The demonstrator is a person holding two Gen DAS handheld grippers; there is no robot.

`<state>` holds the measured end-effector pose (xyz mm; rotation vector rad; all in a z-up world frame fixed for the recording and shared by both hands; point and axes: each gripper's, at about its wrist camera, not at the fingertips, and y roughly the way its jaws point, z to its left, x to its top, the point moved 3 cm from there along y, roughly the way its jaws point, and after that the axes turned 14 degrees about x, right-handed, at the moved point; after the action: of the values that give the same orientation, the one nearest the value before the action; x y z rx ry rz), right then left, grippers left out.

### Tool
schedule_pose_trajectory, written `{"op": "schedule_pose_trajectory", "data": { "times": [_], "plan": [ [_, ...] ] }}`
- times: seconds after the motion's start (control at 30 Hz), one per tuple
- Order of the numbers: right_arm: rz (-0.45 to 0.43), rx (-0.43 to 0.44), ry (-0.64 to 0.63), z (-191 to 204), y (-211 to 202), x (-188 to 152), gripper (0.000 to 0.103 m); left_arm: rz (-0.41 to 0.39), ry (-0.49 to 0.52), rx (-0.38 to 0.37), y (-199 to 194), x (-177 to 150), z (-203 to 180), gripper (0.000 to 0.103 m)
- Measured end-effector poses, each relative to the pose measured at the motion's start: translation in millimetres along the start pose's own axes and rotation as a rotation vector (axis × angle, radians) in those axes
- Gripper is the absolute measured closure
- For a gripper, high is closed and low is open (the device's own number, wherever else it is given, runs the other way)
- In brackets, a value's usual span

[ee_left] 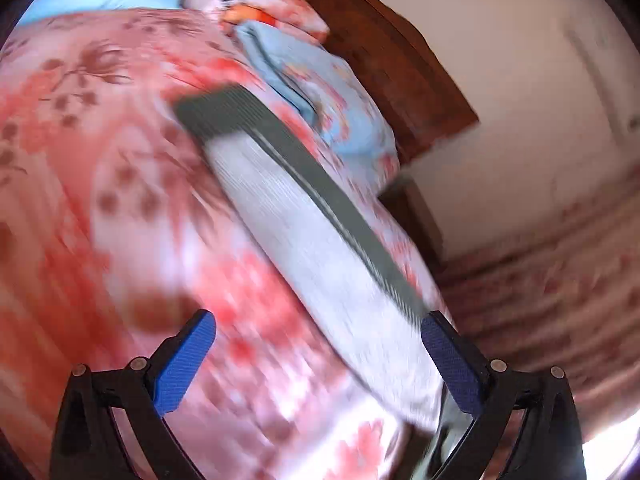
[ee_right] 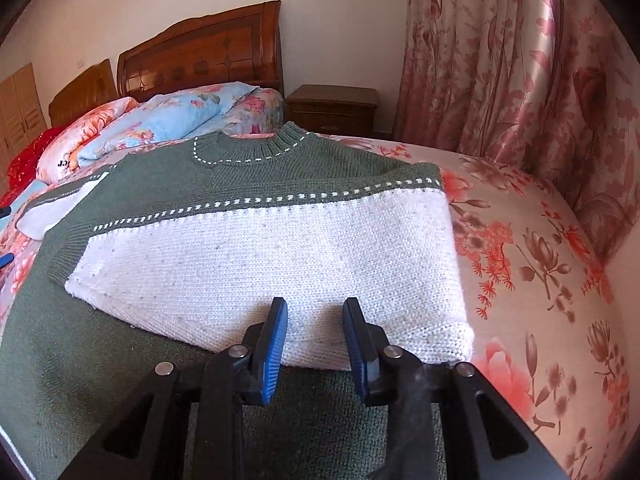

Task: Fold small clothes
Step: 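Fold the other sleeve across the body with the left gripper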

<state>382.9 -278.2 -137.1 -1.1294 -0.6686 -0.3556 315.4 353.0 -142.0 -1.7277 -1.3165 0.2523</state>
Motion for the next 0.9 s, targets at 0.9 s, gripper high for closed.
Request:
{"op": "schedule_pose_trajectory", "data": {
  "times": [0.9],
  "plan": [
    [-0.012,0.04,0.025,-5.6,-0.2,0.3,0.073,-0.072,0.729,-0.363,-65.4,-172.7,-264.5,0.0]
  ]
}}
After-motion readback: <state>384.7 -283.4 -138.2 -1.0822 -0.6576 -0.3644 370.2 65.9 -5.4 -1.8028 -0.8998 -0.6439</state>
